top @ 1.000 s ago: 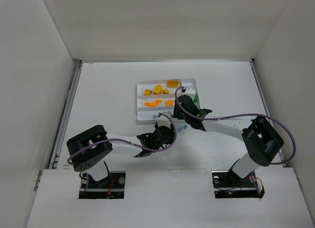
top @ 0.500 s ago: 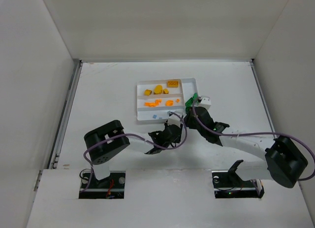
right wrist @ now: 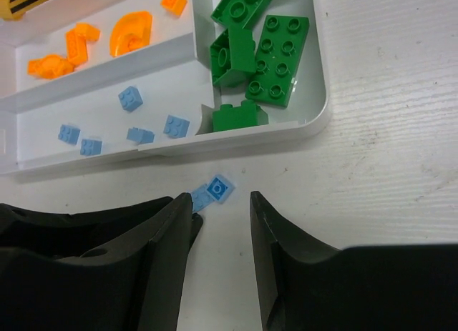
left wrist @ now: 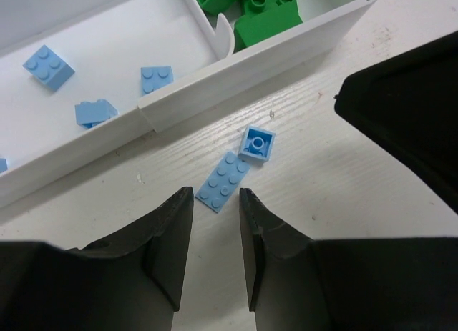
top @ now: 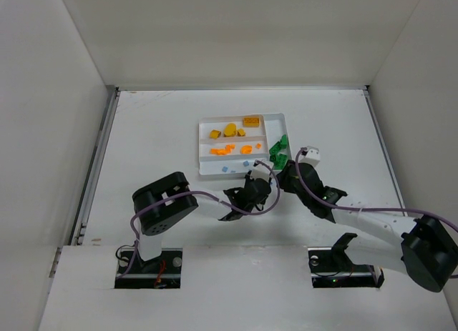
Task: Sort the legos into containers by color
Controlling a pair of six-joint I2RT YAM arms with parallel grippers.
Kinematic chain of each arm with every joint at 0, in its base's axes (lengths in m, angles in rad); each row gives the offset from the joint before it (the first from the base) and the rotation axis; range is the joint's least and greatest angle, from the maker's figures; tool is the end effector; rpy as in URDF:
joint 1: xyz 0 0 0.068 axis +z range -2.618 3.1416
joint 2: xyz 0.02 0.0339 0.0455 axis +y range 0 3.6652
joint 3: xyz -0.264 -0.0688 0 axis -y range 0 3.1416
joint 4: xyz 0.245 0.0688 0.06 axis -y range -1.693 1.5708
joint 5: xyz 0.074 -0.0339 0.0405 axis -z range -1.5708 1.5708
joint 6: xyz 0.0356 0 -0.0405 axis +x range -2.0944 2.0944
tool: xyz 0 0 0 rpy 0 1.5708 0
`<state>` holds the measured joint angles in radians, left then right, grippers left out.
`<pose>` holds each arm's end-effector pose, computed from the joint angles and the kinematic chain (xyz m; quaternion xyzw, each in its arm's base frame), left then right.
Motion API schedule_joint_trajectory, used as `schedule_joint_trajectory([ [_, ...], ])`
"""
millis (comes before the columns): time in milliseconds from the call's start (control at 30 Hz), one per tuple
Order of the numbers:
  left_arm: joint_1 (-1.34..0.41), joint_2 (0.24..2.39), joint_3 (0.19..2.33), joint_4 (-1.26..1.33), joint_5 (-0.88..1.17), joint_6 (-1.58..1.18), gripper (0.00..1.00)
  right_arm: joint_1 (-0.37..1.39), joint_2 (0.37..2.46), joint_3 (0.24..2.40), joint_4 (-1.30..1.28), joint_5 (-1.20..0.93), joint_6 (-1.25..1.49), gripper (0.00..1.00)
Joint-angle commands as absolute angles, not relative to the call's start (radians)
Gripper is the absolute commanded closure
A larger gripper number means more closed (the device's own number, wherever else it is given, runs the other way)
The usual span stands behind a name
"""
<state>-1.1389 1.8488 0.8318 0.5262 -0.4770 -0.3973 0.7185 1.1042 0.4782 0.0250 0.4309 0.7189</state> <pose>0.1678 -0.3251 0.1408 0.1888 0.8208 -0.2014 0.5001 0.1774 0.1354 0.1942 0.0998 0.8642 0.1574 0.4672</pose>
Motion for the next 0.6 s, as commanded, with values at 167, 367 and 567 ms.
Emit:
schedule_joint_trajectory([
  [167,-1.15,1.865,0.851,0.445,-0.557,-0.341,0.65,0.716,1.107,0.459,0.083,0.416,0.736,0.56],
  [367,-1.15,1.901,0.871,0.462,-0.486,-0.316,0.65,0.716,1.109,0.46,0.086,0.414,0.736,0.56],
  [567,-1.142,1.904,0.867,0.483,-0.465,-0.313,0.68,0.711,1.095,0.454,0.086,0.413,0.738,0.57],
])
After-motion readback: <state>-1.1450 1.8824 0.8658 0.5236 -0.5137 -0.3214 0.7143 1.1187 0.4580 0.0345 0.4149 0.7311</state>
